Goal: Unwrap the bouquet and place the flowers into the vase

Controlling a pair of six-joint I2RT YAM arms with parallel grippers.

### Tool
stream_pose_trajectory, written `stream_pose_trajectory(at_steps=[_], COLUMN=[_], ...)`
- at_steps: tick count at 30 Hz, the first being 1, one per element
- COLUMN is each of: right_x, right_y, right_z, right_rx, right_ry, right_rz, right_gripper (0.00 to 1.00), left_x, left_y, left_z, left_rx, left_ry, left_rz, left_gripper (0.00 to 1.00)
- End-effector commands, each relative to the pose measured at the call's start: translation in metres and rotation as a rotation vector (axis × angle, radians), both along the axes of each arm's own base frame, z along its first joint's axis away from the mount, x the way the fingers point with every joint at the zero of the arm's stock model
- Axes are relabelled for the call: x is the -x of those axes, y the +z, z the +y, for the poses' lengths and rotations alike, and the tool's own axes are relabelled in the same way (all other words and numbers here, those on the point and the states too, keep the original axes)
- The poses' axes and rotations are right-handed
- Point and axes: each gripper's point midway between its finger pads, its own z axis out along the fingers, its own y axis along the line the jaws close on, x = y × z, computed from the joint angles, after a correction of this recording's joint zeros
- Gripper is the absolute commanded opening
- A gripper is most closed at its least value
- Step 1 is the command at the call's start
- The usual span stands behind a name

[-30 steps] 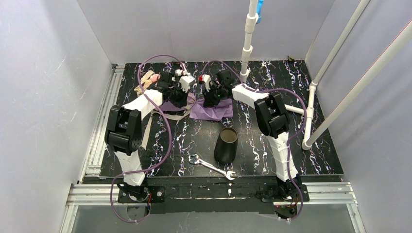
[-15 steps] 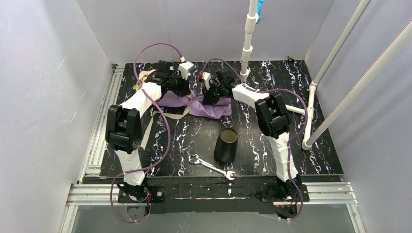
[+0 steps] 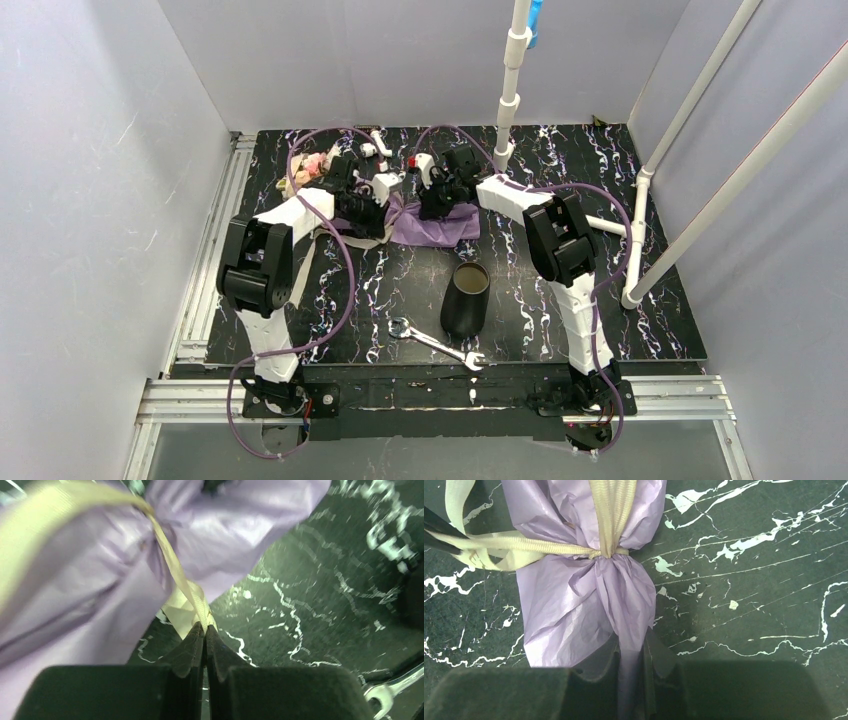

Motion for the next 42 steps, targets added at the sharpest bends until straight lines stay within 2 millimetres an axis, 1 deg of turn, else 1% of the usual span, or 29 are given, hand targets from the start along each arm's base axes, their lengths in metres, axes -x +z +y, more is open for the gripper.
stream_pose_trajectory(at_steps=[1, 2, 3, 4, 5, 6, 7, 8, 9, 10, 11, 12, 13, 14, 15, 16, 17, 19, 21, 22, 26, 28, 30, 31, 34, 38, 42], right_x=[0.005, 0.006, 0.006, 0.007, 0.007, 0.007, 0.007, 0.006, 0.006, 0.005, 0.005, 0.005, 0.005, 0.006, 0.006, 0.007, 0.007, 0.007, 0.008, 0.009, 0.01, 0.01, 0.01, 0.01, 0.009, 0.009, 0.008], right_y=[-0.049, -0.049, -0.05, -0.051, -0.052, -0.052, -0.052, -0.052, -0.052, -0.051, -0.05, -0.05, -0.05, -0.05, -0.05, -0.05, -0.05, -0.05, -0.049, -0.048, -0.047, -0.046, -0.046, -0.047, -0.047, -0.05, -0.051], right_z=[-0.038, -0.039, -0.039, -0.04, -0.04, -0.04, -0.04, -0.04, -0.039, -0.039, -0.038, -0.038, -0.038, -0.038, -0.038, -0.037, -0.037, -0.036, -0.034, -0.034, -0.033, -0.034, -0.033, -0.033, -0.033, -0.034, -0.035], right_rx=[0.152, 0.154, 0.156, 0.157, 0.158, 0.158, 0.158, 0.156, 0.154, 0.151, 0.15, 0.148, 0.146, 0.146, 0.145, 0.143, 0.14, 0.134, 0.128, 0.125, 0.122, 0.119, 0.117, 0.117, 0.115, 0.118, 0.118], right_ry=[-0.092, -0.093, -0.093, -0.093, -0.093, -0.093, -0.094, -0.096, -0.097, -0.097, -0.097, -0.095, -0.094, -0.093, -0.091, -0.089, -0.087, -0.082, -0.076, -0.073, -0.066, -0.064, -0.064, -0.064, -0.068, -0.07, -0.074], right_rz=[0.089, 0.089, 0.091, 0.093, 0.095, 0.094, 0.095, 0.096, 0.095, 0.094, 0.093, 0.093, 0.094, 0.095, 0.096, 0.097, 0.098, 0.101, 0.105, 0.107, 0.107, 0.11, 0.112, 0.113, 0.114, 0.116, 0.118], right_gripper=[0.01, 0.01, 0.01, 0.01, 0.01, 0.01, 0.01, 0.01, 0.01, 0.01, 0.01, 0.01, 0.01, 0.01, 0.01, 0.01, 0.01, 0.01, 0.01, 0.01, 0.01, 0.01, 0.01, 0.01, 0.01, 0.01, 0.01], left_x=[-0.046, -0.053, -0.058, -0.058, -0.053, -0.046, -0.034, -0.016, 0.002, 0.015, 0.027, 0.031, 0.034, 0.031, 0.023, 0.015, 0.004, -0.021, -0.042, -0.049, -0.065, -0.077, -0.089, -0.093, -0.104, -0.101, -0.099], left_y=[0.145, 0.166, 0.176, 0.173, 0.154, 0.128, 0.098, 0.073, 0.056, 0.049, 0.043, 0.048, 0.056, 0.069, 0.085, 0.1, 0.117, 0.141, 0.151, 0.151, 0.133, 0.123, 0.117, 0.114, 0.098, 0.08, 0.065], left_z=[-0.023, -0.026, -0.027, -0.026, -0.021, -0.013, -0.004, 0.003, 0.008, 0.012, 0.014, 0.013, 0.01, 0.007, 0.004, 0.001, -0.002, -0.002, 0.001, 0.002, 0.005, 0.007, 0.007, 0.007, 0.004, -0.001, -0.004], left_rx=[0.269, 0.308, 0.328, 0.321, 0.275, 0.213, 0.151, 0.107, 0.066, 0.047, 0.046, 0.058, 0.078, 0.099, 0.12, 0.148, 0.177, 0.2, 0.193, 0.182, 0.116, 0.084, 0.066, 0.063, 0.042, 0.032, 0.015], left_ry=[0.051, 0.069, 0.082, 0.084, 0.076, 0.07, 0.054, 0.004, -0.068, -0.139, -0.173, -0.208, -0.236, -0.251, -0.246, -0.237, -0.223, -0.188, -0.182, -0.195, -0.303, -0.323, -0.337, -0.341, -0.369, -0.413, -0.422], left_rz=[-0.275, -0.311, -0.328, -0.321, -0.289, -0.245, -0.185, -0.128, -0.096, -0.107, -0.105, -0.133, -0.157, -0.189, -0.224, -0.255, -0.295, -0.379, -0.45, -0.469, -0.501, -0.524, -0.535, -0.534, -0.521, -0.478, -0.45], left_gripper=[0.0, 0.0, 0.0, 0.0, 0.0, 0.0, 0.0, 0.0, 0.0, 0.0, 0.0, 0.0, 0.02, 0.17, 0.3, 0.37, 0.4, 0.4, 0.42, 0.43, 0.44, 0.44, 0.46, 0.47, 0.49, 0.49, 0.49])
